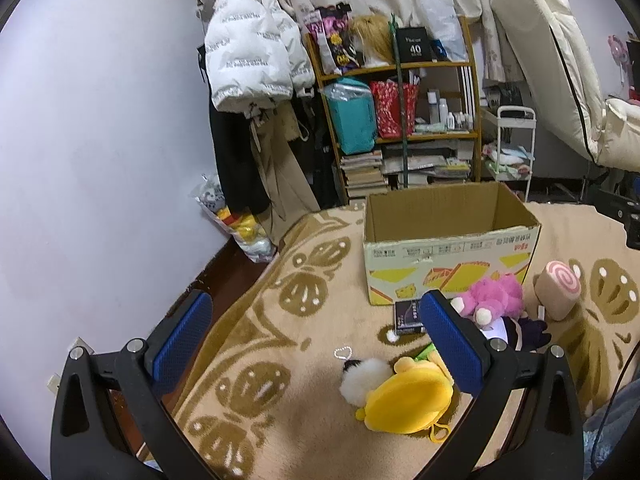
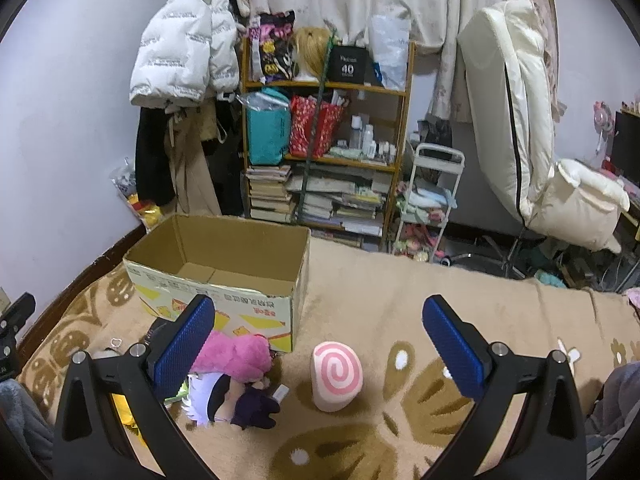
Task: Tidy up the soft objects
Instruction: 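Lower the left gripper onto the yellow plush while the right gripper approaches the pink-swirl cushion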
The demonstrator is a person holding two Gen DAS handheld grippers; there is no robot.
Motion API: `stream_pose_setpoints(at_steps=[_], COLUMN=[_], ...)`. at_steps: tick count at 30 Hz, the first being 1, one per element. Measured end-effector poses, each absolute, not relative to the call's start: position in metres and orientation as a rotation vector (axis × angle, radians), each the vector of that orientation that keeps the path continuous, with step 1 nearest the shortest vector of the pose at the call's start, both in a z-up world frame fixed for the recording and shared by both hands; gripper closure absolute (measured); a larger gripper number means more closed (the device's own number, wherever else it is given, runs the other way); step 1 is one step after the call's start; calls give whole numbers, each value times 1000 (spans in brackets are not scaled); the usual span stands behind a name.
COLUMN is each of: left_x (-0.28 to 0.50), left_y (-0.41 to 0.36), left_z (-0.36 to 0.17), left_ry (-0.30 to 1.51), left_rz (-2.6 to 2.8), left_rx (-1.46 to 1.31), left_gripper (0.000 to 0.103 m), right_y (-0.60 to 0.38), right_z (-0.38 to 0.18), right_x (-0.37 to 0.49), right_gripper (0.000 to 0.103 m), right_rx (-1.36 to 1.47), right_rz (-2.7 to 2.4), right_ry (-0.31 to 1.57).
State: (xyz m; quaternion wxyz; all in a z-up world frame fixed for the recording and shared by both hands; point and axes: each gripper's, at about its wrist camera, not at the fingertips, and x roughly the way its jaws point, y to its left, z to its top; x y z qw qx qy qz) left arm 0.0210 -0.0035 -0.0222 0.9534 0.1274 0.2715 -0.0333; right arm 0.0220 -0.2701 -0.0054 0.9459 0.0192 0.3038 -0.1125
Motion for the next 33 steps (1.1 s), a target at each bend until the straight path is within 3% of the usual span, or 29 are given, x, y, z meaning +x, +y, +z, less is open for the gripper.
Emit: stream_pose_setpoints(at_steps=[33], left_x=[63], left_y=[-79], left_z=[-128], left_ry=[917], left_rz=[-241], left_rx=[427], left_gripper=[1], right_y=[-298], right_z=[-99], right_x=[103], right_gripper=[0], right_rx=[82], right_rz=[-183], right_ry=[986])
